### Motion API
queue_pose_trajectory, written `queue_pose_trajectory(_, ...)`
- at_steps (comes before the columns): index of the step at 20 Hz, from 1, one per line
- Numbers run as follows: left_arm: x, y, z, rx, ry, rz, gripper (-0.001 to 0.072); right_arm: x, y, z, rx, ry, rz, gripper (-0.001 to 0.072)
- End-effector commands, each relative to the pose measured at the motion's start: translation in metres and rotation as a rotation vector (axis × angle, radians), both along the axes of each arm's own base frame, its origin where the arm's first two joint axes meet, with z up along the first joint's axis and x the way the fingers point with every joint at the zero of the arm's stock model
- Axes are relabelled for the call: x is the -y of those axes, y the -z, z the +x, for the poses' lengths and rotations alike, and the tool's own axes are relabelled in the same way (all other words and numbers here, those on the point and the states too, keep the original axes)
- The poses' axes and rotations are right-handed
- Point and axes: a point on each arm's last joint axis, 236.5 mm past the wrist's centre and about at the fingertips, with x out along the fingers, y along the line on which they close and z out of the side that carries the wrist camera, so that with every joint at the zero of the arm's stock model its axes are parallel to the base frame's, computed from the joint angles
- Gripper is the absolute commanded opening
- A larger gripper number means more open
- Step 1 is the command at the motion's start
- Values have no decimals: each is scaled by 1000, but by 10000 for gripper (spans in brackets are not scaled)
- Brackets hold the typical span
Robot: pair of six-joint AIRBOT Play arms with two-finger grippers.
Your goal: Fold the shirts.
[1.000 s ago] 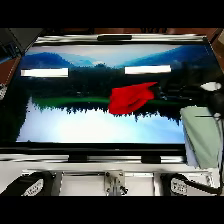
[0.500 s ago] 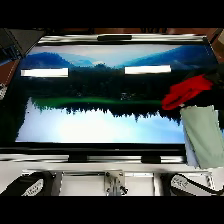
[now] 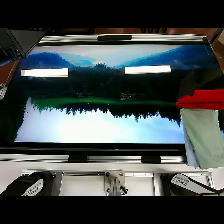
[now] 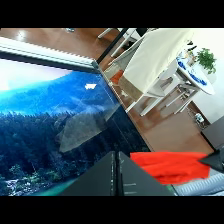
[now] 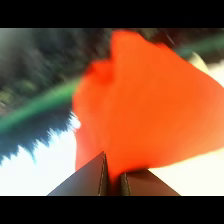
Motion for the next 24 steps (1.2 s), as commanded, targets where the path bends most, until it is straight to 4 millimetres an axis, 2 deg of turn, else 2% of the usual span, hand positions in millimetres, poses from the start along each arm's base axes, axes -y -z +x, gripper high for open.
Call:
queue_pose_trajectory(1,3,2,-4,-6,18,12,34,25,11,-53,-185,134,-36,59)
queue_pose_trajectory(4,6,6,-11,-15,45,29,34,43,18,-78,-283,230,-84,58)
queue_pose_trajectory(6,7,6,-14,-12,53,36,33,50,31,-98,-377,285,-89,59)
queue_pose_trajectory(9,7,2,-18,-2,53,36,33,38,61,-126,-519,312,-28,59)
queue_pose_trajectory(12,7,0,-20,12,53,42,34,24,89,-168,-669,347,-20,59)
queue_pose_trajectory(14,7,0,-20,12,53,43,34,19,106,-188,-732,365,-30,59)
queue_pose_trajectory(16,7,0,-20,12,54,43,34,11,125,-197,-767,425,-3,59)
queue_pose_trajectory(19,7,0,-20,11,53,42,34,-8,154,-190,-755,460,88,59)
queue_pose_trajectory(21,7,0,-20,11,53,42,34,-12,161,-187,-743,467,107,59)
queue_pose_trajectory(23,7,0,-20,11,53,42,34,-4,161,-191,-753,481,72,60)
queue_pose_trajectory(24,7,0,-20,11,53,42,34,1,161,-193,-755,495,48,91)
